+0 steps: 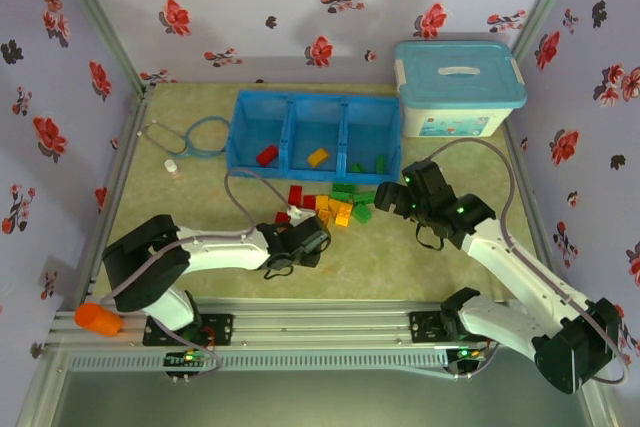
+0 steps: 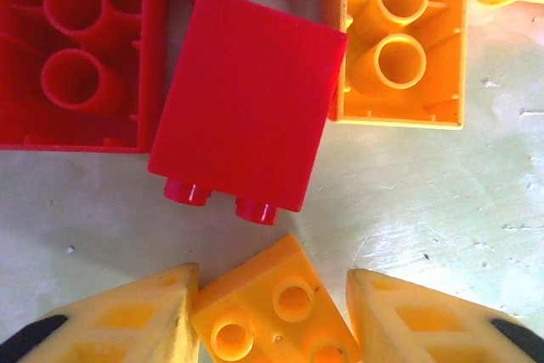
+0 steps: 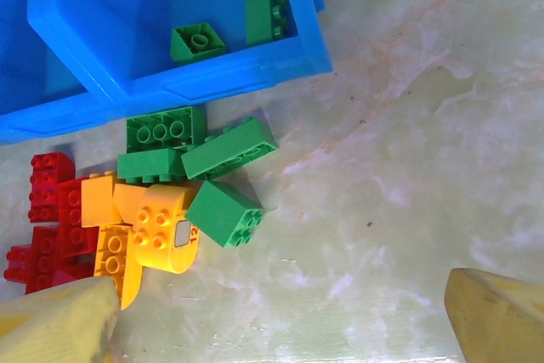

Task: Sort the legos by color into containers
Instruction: Pick up the lego from the middle-left of the table, then place the lego in the container.

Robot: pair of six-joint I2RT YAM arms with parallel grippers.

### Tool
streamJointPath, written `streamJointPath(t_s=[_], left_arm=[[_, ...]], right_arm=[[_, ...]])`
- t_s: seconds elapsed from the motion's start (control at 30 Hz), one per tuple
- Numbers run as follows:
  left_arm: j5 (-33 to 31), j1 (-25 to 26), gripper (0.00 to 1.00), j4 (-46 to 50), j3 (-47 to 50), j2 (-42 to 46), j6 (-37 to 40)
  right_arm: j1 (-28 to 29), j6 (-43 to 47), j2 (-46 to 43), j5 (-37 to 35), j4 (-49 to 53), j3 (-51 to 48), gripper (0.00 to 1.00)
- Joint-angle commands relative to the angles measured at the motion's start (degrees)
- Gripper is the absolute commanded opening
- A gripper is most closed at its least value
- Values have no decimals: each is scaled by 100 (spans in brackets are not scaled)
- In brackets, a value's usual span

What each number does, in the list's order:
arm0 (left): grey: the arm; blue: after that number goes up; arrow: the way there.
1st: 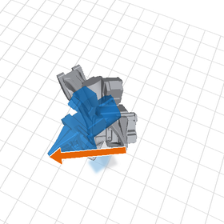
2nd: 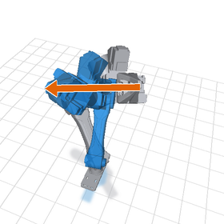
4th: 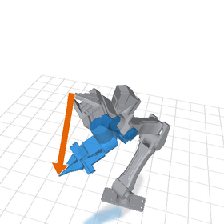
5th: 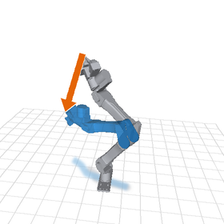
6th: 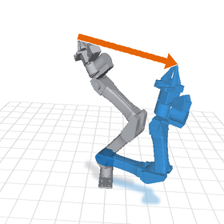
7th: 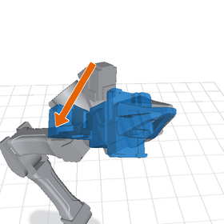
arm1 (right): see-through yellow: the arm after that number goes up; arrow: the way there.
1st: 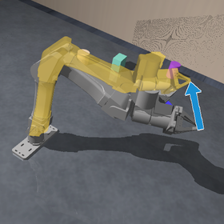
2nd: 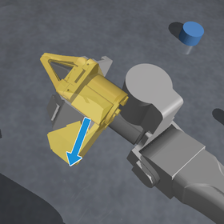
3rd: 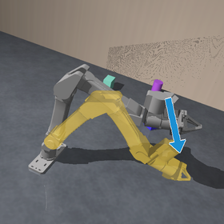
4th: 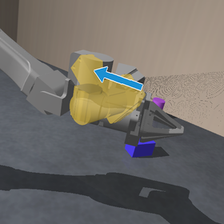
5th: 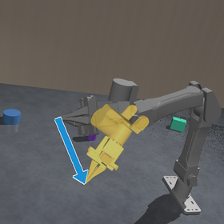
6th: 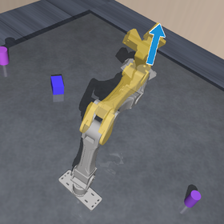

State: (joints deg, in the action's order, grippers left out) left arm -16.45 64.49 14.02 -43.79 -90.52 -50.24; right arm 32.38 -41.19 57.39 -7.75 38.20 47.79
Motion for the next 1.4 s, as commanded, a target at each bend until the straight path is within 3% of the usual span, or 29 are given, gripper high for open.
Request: streamJointPath(t_s=[0.0,0.47,0.8,1.37], left_arm=[[-5,-37,41,245,-42,91,-39],[-295,-149,35,746,-587,716,341],[-235,-931,35,1050,-1589,779,1265],[521,-2098,35,892,-3632,-1123,2234]], right_arm=[[49,-125,-111,-113,-58,-66,99],[49,-217,-277,-129,-50,-180,99],[49,-314,-562,-113,12,-394,99],[62,-391,-641,43,-3,-563,99]])
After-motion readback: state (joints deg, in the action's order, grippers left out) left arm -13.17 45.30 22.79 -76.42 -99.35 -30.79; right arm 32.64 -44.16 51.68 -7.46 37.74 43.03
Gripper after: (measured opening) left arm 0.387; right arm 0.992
